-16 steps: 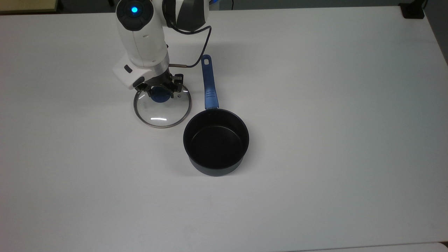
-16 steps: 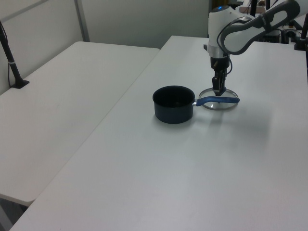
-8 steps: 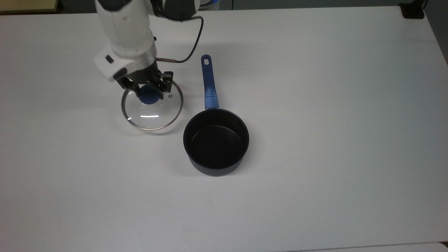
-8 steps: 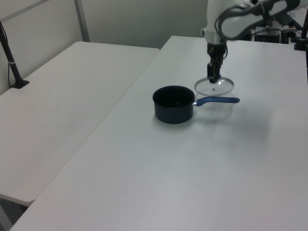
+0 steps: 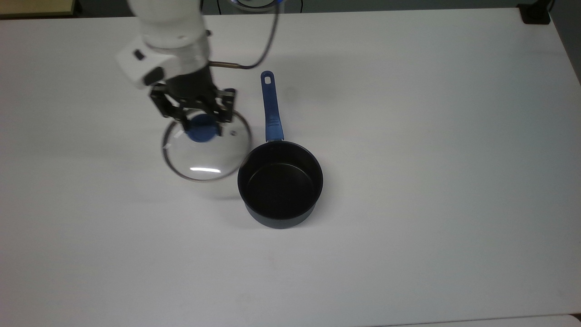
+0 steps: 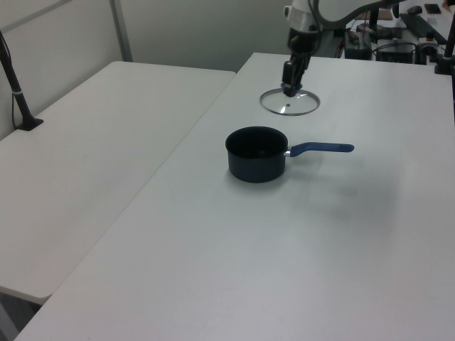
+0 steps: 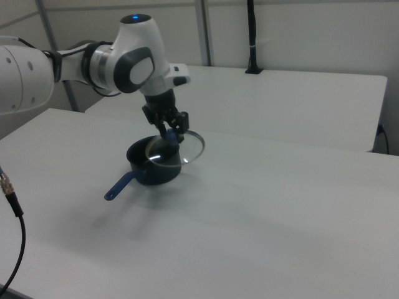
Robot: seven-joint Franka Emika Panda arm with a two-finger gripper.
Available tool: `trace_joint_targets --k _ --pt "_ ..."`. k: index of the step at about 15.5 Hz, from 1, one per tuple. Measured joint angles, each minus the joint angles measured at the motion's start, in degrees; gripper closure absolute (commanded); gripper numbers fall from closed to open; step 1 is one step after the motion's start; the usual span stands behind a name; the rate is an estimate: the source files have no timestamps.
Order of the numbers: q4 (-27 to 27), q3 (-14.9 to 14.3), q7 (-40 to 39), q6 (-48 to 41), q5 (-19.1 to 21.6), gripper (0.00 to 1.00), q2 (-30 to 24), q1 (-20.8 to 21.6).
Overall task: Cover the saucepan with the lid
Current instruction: 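Lift the glass lid by its knob and carry it toward the saucepan, then lower the lid onto the saucepan rim and hold it there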
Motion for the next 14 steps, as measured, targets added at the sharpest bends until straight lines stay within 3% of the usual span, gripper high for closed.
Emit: trace_joint_targets --k 6,14 --pt "5.04 0.14 6.23 2.97 -0.03 0.47 5.19 8.23" --pt "5.36 0.09 7.15 6.58 -1.72 0.46 8.38 9.51"
